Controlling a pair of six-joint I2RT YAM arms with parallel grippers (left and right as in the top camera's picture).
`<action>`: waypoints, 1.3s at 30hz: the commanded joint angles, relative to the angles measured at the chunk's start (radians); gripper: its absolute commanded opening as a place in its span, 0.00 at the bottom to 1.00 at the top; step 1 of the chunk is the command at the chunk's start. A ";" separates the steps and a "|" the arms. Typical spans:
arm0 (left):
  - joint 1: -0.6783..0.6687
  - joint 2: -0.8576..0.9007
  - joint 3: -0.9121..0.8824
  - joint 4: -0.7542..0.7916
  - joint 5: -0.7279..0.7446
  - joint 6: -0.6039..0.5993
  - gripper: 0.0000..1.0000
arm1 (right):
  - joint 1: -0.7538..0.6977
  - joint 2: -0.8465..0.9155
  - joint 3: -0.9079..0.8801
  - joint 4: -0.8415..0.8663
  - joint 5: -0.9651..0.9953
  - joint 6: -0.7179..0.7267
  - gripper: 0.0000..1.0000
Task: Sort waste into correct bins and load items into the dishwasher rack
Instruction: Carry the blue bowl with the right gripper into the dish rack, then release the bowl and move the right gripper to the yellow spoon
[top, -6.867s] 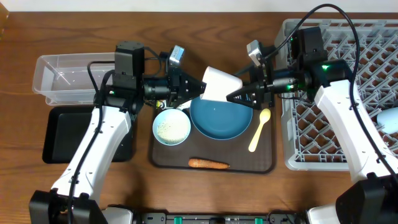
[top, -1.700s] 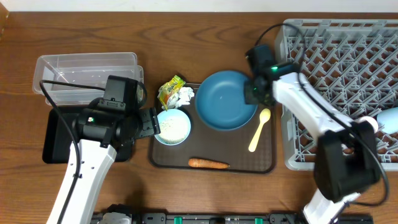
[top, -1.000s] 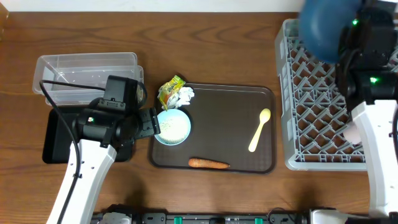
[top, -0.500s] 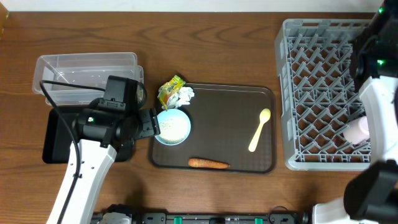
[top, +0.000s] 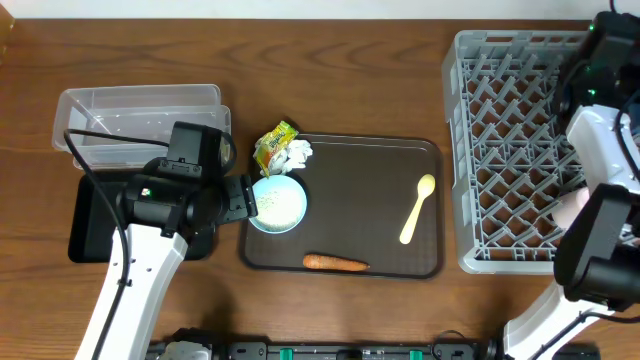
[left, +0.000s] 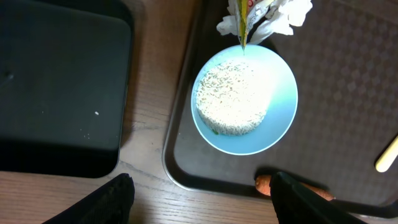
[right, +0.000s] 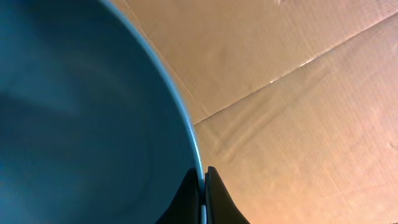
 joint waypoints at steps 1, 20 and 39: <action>0.000 0.002 0.009 -0.004 -0.012 0.016 0.73 | 0.009 0.023 0.010 -0.021 0.000 0.046 0.01; 0.000 0.002 0.009 -0.004 -0.012 0.016 0.73 | 0.116 0.017 0.010 -0.597 -0.222 0.481 0.53; 0.000 0.002 0.009 -0.003 -0.012 0.016 0.73 | 0.172 -0.332 0.010 -0.797 -0.820 0.584 0.81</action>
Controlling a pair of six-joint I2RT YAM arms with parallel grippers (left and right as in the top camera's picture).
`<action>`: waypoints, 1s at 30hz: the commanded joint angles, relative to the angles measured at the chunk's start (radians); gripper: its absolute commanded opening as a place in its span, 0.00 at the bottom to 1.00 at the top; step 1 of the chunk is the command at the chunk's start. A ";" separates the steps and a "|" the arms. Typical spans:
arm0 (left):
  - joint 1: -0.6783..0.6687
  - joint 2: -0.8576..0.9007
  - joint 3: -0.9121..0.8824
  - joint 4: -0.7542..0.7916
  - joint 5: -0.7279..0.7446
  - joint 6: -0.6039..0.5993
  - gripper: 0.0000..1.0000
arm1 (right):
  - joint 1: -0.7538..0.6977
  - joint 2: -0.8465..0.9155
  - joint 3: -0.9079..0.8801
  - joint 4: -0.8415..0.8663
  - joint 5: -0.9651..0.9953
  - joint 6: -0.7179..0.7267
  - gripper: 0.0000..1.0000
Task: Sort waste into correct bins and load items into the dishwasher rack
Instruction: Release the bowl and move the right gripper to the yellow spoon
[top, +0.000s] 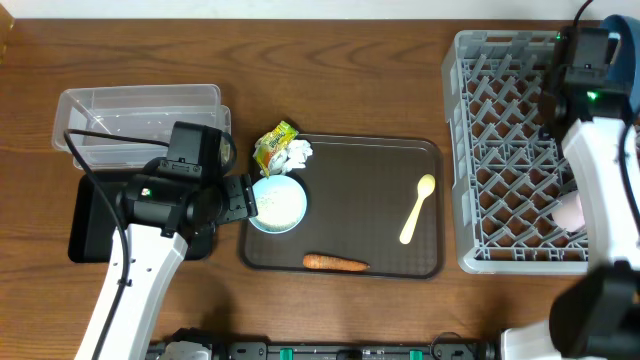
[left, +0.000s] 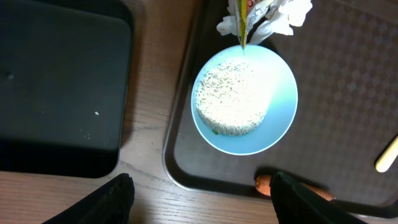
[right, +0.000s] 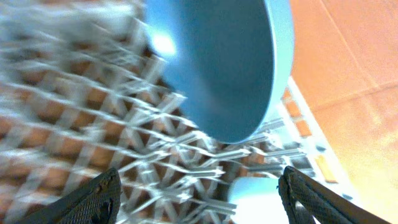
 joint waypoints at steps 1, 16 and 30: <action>0.000 0.002 0.009 -0.003 -0.012 0.016 0.73 | 0.042 -0.064 -0.001 -0.039 -0.259 0.021 0.81; 0.000 0.002 0.009 -0.003 -0.012 0.016 0.73 | 0.328 -0.055 -0.003 -0.351 -0.625 0.286 0.80; 0.000 0.002 0.009 -0.004 -0.013 0.017 0.73 | 0.509 0.201 -0.004 -0.471 -0.492 0.583 0.79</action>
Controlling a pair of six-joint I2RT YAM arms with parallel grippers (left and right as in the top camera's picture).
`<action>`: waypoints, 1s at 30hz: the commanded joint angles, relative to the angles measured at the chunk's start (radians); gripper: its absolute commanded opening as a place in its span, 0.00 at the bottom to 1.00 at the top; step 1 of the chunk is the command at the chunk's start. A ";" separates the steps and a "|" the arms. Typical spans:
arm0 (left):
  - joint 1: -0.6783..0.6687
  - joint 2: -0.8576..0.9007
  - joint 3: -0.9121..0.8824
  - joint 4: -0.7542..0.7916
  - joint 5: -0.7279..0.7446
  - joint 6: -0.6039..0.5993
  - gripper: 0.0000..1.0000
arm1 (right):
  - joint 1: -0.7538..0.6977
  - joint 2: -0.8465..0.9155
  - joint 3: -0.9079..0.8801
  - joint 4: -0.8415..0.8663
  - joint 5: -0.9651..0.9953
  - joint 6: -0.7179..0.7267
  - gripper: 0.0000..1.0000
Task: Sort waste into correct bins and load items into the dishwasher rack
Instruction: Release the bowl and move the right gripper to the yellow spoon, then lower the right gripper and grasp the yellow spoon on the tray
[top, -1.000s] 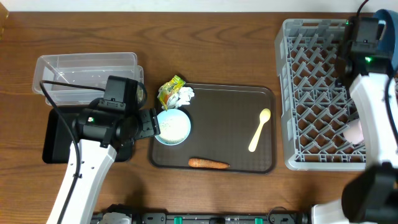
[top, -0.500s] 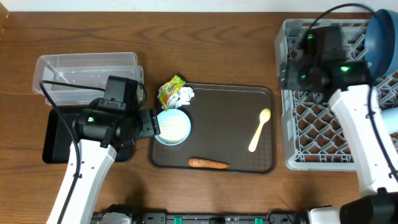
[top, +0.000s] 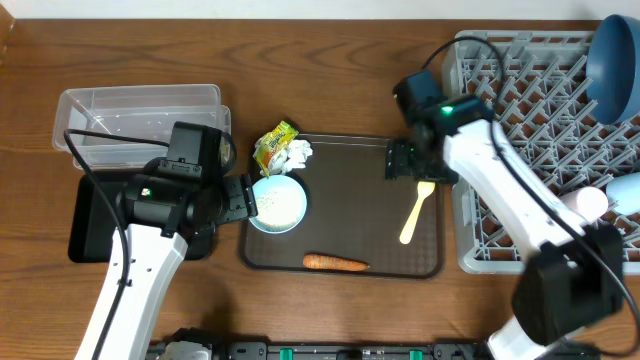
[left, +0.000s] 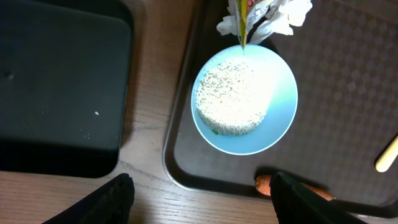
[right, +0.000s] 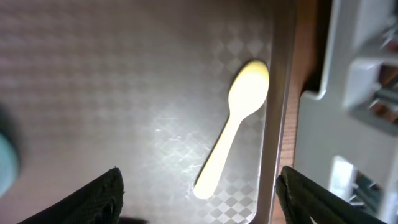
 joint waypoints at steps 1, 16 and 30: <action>0.000 0.002 0.009 -0.004 -0.013 0.017 0.73 | 0.009 0.069 -0.003 -0.007 0.055 0.085 0.79; 0.000 0.002 0.009 -0.005 -0.012 0.017 0.73 | -0.003 0.273 -0.003 0.012 0.064 0.107 0.80; 0.000 0.002 0.009 -0.011 -0.012 0.017 0.73 | -0.029 0.331 -0.005 0.082 0.126 0.124 0.86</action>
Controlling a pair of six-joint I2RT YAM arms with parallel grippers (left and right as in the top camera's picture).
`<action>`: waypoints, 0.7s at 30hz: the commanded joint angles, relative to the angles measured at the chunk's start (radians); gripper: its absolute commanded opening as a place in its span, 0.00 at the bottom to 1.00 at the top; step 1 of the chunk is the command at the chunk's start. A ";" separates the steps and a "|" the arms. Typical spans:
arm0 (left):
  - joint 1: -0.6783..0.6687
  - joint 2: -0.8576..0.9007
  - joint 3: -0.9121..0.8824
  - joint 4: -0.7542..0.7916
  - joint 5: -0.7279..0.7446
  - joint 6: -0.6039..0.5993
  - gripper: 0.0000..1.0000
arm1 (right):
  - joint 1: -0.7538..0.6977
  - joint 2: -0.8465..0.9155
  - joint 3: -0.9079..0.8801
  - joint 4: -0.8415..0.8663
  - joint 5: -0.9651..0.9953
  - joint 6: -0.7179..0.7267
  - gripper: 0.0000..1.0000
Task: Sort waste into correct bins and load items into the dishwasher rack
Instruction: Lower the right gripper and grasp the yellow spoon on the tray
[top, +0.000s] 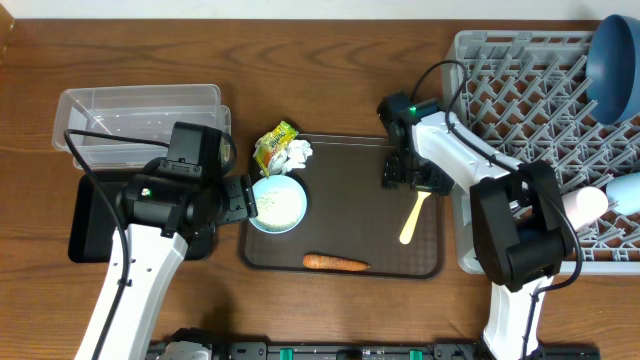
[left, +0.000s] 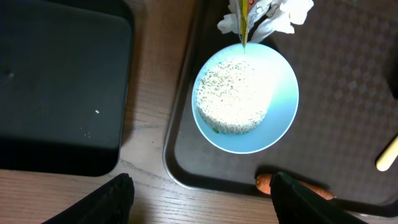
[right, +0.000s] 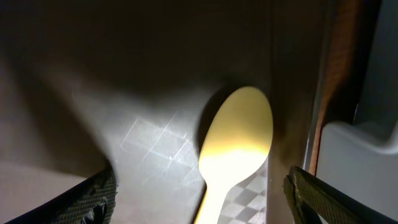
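A yellow spoon (top: 414, 216) lies at the right end of the brown tray (top: 360, 170). My right gripper (top: 412, 178) sits low over it and stands open (right: 205, 199), its fingers on either side of the spoon (right: 236, 137), whose bowl end points away. A light blue bowl of rice (top: 278, 203), a carrot (top: 336, 263), a yellow-green wrapper (top: 273, 146) and a crumpled tissue (top: 298, 151) are on or at the tray's left part. My left gripper (left: 205, 199) hangs open just short of the rice bowl (left: 245, 98), holding nothing.
The grey dishwasher rack (top: 520, 150) stands at the right with a dark blue bowl (top: 612, 55) and a pale cup (top: 585, 205) in it. A black bin (top: 90, 225) and a clear container (top: 140, 115) stand at the left.
My right gripper has come down close over the spoon's bowl end, which now fills its wrist view. The left arm and the tray's items have not moved.
My right gripper was shut on the rim of the dark blue bowl at the rack. Then it was open and the bowl stood in the rack. Then it was above the tray over the spoon, and now low around it. The left gripper stayed open by the rice bowl.
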 joint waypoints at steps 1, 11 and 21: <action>0.000 0.002 0.009 -0.006 -0.012 0.017 0.73 | -0.007 0.055 -0.003 0.023 0.029 0.018 0.87; 0.000 0.002 0.009 -0.006 -0.013 0.017 0.73 | -0.010 0.061 -0.004 0.058 -0.060 -0.042 0.85; 0.000 0.002 0.009 -0.007 -0.013 0.017 0.73 | -0.008 0.061 -0.004 0.104 -0.192 -0.094 0.84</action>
